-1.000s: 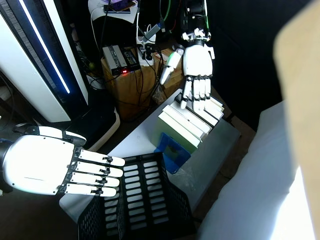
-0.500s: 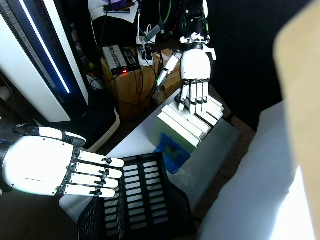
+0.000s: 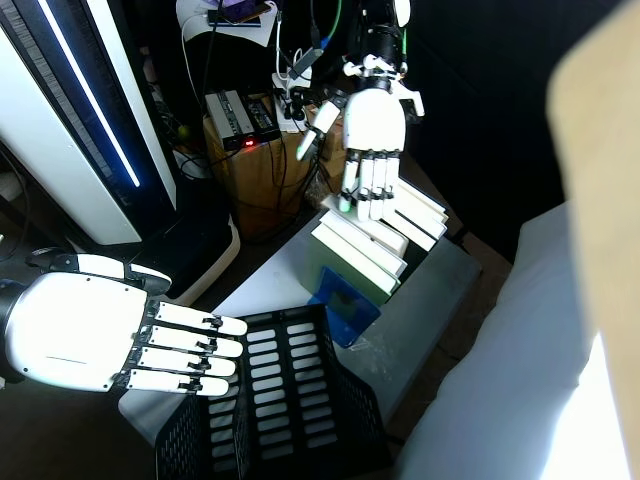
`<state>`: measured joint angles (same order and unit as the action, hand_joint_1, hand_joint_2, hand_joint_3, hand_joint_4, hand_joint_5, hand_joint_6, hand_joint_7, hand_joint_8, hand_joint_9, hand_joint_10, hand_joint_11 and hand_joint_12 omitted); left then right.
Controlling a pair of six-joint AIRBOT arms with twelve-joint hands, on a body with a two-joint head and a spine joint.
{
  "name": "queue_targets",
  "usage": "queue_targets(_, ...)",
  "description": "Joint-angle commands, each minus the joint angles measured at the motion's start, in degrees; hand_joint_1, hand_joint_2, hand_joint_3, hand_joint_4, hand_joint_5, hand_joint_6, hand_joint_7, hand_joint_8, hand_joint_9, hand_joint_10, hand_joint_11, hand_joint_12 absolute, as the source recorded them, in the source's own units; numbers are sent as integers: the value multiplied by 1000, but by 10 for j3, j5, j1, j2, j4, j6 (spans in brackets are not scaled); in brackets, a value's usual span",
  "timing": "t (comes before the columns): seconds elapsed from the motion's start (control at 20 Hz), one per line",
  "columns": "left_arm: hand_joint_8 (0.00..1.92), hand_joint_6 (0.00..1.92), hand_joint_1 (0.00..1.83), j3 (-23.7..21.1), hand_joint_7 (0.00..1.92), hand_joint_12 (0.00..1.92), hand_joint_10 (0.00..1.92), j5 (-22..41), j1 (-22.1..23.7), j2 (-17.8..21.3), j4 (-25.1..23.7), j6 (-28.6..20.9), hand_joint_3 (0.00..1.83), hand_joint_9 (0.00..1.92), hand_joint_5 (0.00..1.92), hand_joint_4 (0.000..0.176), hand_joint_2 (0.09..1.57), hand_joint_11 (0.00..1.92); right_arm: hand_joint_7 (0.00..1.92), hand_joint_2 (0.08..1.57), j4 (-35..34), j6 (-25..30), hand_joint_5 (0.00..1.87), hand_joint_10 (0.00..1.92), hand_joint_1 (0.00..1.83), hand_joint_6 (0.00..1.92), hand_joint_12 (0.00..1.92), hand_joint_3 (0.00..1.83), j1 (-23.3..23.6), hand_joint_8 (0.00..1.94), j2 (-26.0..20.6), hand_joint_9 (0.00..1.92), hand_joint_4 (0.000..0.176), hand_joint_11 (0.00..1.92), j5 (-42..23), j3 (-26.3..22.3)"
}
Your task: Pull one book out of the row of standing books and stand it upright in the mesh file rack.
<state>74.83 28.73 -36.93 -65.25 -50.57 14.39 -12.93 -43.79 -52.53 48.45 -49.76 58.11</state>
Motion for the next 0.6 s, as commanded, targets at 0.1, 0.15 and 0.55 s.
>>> queue_targets(0.1, 3, 20, 0, -17, 40, 0, 0, 36, -16, 8, 0, -3, 0, 0, 697, 0, 1075, 0, 0, 1254, -9, 1, 0, 0, 521, 0, 0, 4, 0, 0, -5, 0, 0, 0, -62, 0)
queue_targets(0.15, 1, 20, 0, -21, 35, 0, 0, 40, -21, 10, 2, -4, 0, 0, 699, 0, 1065, 0, 0, 1251, -9, 1, 0, 0, 530, 0, 0, 2, -1, 0, -5, 0, 0, 0, -62, 0)
queue_targets(0.55, 14, 34, 0, -50, 54, 0, 0, 62, -55, 25, 20, 0, 5, 0, 777, 0, 1098, 0, 0, 1253, -15, 1, 0, 0, 543, 0, 0, 1, -5, 0, -5, 0, 0, 0, -62, -2)
